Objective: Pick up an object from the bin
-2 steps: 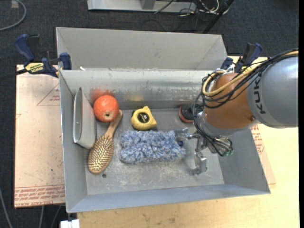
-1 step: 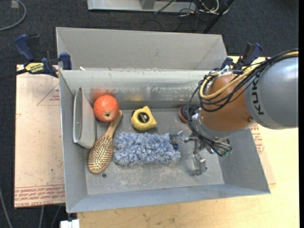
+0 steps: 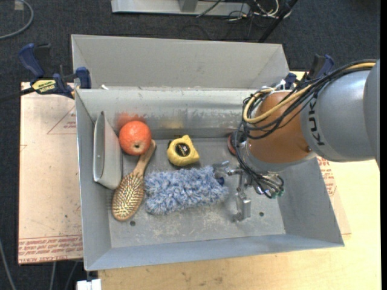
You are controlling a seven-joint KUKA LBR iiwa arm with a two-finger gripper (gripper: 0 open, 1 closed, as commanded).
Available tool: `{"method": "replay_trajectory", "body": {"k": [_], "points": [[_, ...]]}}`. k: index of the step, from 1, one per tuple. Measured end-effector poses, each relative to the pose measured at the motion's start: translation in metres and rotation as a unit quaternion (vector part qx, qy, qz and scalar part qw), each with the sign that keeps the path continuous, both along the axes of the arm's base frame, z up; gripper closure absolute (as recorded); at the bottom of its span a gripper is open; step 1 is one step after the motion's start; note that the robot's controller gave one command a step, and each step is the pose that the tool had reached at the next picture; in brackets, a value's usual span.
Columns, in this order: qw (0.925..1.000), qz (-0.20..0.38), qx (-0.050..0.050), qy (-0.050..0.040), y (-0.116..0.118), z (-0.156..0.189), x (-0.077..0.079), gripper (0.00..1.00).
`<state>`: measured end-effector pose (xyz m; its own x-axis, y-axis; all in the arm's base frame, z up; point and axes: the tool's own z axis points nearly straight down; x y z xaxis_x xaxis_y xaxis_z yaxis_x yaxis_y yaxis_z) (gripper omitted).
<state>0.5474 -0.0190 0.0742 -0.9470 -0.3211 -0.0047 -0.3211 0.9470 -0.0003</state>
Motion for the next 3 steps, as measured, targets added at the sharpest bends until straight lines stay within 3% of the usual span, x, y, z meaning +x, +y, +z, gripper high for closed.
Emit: {"method": "replay_trajectory", "body": {"k": [1, 2, 3], "points": [[0.9922, 0.125, 0.001, -0.0018, 0.043, 0.006, 0.030, 1.00], [0.9922, 0.125, 0.001, -0.0018, 0.043, 0.006, 0.030, 1.00], [0.9902, 0.140, 0.001, 0.0021, 0.046, 0.049, 0.026, 1.00]]}}
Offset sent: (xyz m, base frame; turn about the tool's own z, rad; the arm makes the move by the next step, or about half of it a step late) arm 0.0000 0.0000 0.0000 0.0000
